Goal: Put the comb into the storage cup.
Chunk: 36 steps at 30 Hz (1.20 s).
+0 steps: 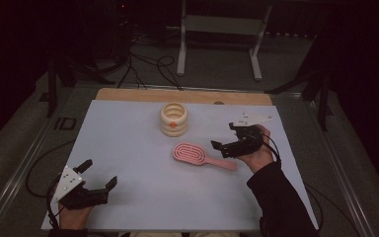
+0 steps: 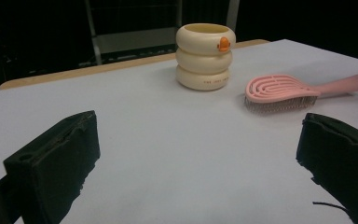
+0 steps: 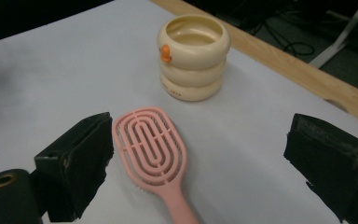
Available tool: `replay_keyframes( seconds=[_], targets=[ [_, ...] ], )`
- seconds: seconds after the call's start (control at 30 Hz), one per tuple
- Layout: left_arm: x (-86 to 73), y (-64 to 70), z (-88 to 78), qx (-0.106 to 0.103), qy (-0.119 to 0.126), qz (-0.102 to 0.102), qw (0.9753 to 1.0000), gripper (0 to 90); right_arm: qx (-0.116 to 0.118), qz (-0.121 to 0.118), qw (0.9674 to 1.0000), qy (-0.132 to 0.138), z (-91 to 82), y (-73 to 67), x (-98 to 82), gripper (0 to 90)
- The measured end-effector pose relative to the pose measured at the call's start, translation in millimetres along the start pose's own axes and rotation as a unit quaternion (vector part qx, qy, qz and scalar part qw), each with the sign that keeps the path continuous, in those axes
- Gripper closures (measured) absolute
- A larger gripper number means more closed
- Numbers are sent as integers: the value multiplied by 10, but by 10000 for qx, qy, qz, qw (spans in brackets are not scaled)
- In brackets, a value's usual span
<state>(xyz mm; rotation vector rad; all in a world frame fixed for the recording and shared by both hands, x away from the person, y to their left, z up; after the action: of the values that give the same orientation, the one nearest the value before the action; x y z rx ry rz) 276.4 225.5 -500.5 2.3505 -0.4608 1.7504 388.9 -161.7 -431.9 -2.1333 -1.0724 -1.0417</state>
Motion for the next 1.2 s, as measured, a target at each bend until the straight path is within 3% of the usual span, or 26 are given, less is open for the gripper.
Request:
replay_keyframes(
  seconds=[0.23,0.33,0.5,0.73,0.93,0.97,1.1,1.17,1.2],
  targets=[
    [-4,8,6,-16,-14,14,10000,2,66,108,9997,-226,111,101,-25,74],
    [-5,8,3,-20,-14,10,10000,3,218,112,9982,-541,208,131,-76,74],
    [-6,14,4,-28,-18,15,10000,3,294,17,9965,-787,278,142,-108,75],
    [-9,13,0,-34,-23,11,10000,3,273,6,9924,-1198,374,209,-199,75],
    [-10,12,-2,-35,-21,6,10000,3,263,-127,9905,-1347,417,226,-237,77],
    [-10,13,-1,-34,-23,8,10000,2,245,-202,9887,-1468,435,233,-258,77],
    [-10,12,-2,-34,-21,5,10000,3,270,-235,9870,-1569,471,236,-286,77],
    [-10,10,-4,-30,-24,9,10000,3,248,-345,9839,-1735,502,263,-332,77],
    [-10,9,-4,-33,-19,5,10000,3,248,-345,9839,-1735,502,263,-332,77]
  ],
)
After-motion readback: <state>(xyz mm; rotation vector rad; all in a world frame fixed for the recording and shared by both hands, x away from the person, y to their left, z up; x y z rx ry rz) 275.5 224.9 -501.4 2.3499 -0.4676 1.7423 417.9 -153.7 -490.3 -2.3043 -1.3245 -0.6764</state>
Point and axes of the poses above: each handheld gripper's, and its own axes: z roughly forward along the jaws, x roughly out of its top, y roughly to its right, the point moved 7 cm from there along z, roughly forward along the jaws, and after that the axes turned 11 degrees about x, right-handed, at the moved point
